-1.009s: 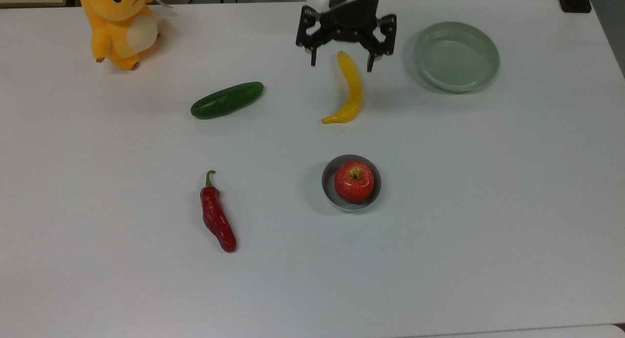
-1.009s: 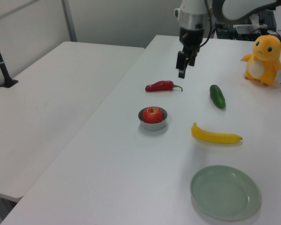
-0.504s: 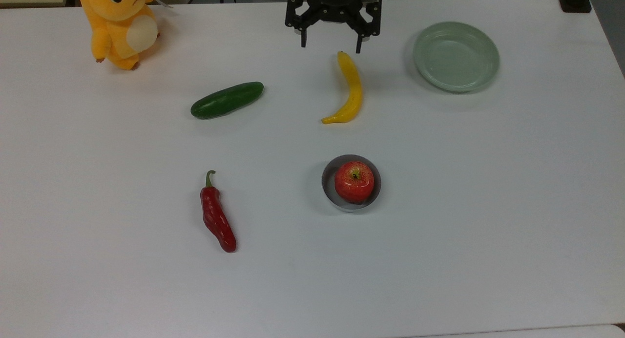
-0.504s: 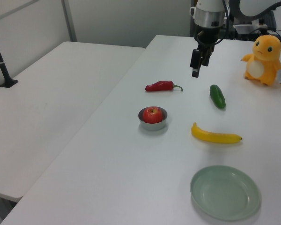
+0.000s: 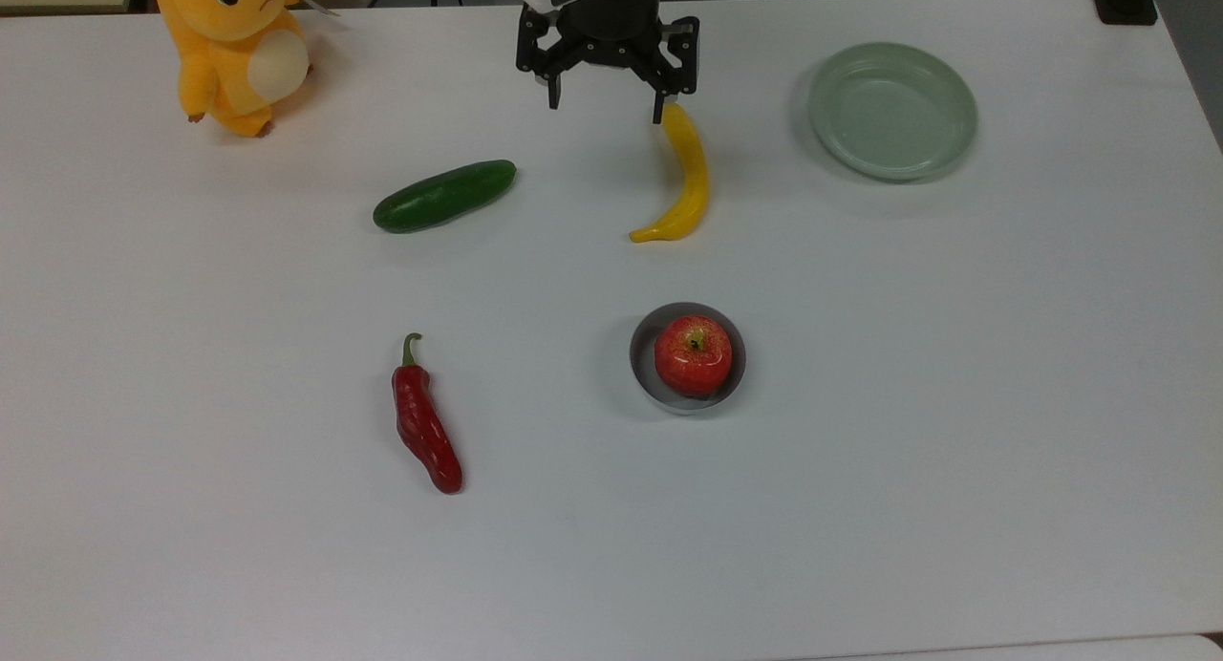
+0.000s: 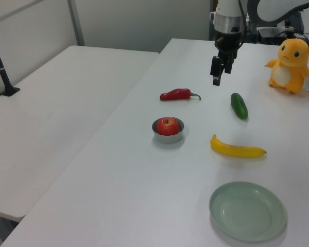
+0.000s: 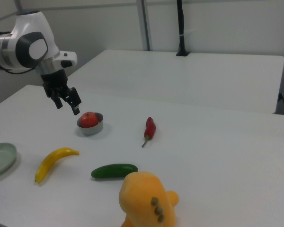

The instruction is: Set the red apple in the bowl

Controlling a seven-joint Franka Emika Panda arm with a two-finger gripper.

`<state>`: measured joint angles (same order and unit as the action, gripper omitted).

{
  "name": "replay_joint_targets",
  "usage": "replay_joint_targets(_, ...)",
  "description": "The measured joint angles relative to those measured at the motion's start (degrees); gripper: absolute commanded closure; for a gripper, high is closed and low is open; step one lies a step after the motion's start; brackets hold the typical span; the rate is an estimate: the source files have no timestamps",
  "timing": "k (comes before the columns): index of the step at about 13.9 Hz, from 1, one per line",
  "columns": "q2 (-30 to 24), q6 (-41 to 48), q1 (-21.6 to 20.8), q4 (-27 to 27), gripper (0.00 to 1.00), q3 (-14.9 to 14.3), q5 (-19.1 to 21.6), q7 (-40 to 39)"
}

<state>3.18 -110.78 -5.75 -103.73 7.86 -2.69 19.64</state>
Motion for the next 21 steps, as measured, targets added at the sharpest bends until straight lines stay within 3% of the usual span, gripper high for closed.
replay_joint_targets(4,-0.03,1.32,-0.06,0.01,0.00,-0.39,1.66,-2.39)
replay_joint_targets(5,-0.03,1.52,-1.30,0.01,0.00,-1.75,1.71,-2.47)
replay_joint_targets(7,-0.04,1.66,-6.35,0.01,0.00,-7.44,1.77,-2.61)
replay_joint_targets(10,-0.07,1.66,-7.48,0.04,0.00,-9.21,1.79,-2.69)
replay_joint_targets(12,-0.08,1.66,-6.67,0.05,0.00,-8.73,1.88,-2.73)
replay_joint_targets(14,-0.08,1.66,-4.21,0.07,0.00,-6.11,2.17,-2.75)
replay_joint_targets(19,-0.08,1.66,-2.49,0.07,0.00,-4.38,2.18,-2.76)
replay_joint_targets(21,-0.10,1.66,1.11,0.07,0.00,-0.61,2.18,-2.78)
